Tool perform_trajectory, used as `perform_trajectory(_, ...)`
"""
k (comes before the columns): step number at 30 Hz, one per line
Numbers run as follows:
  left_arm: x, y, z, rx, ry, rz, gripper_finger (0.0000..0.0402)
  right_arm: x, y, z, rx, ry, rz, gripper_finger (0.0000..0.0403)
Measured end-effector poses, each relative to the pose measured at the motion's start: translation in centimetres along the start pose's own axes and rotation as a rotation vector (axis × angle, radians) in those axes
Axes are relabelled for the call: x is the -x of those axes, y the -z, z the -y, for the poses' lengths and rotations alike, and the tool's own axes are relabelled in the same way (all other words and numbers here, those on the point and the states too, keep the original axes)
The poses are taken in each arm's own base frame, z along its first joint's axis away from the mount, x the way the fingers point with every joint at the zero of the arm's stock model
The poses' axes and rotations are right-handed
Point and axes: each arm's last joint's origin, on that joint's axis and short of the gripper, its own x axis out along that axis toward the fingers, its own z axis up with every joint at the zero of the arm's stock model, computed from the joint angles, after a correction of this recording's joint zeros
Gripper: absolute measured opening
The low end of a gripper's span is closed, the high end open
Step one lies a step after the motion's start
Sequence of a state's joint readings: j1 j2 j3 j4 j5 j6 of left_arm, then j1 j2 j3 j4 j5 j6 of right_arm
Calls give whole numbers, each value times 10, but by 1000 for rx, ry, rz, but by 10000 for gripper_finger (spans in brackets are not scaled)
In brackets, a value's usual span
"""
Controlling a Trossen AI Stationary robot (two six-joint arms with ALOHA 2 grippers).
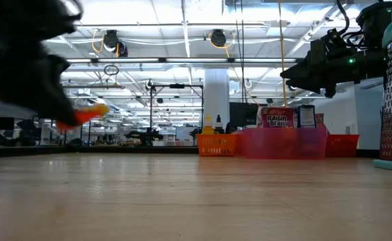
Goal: Pick & Place Kitchen Items
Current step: Put the red food coloring bottle into the orange bin
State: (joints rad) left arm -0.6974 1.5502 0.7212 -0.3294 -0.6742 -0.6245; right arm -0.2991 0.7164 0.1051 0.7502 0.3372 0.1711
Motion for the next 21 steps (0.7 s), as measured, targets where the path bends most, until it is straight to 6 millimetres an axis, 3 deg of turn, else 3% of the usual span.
perform_trajectory(7,3,-44,-35,0,-52,187,7,0,0,0,0,-1,0,210)
perform_trajectory(13,-12,-81,-75,-6,-111,337,20,0,0,0,0,-1,0,210)
perform_trajectory(21,-39,-107,-152,50,-113,447,13,0,0,0,1,-2,-2,210)
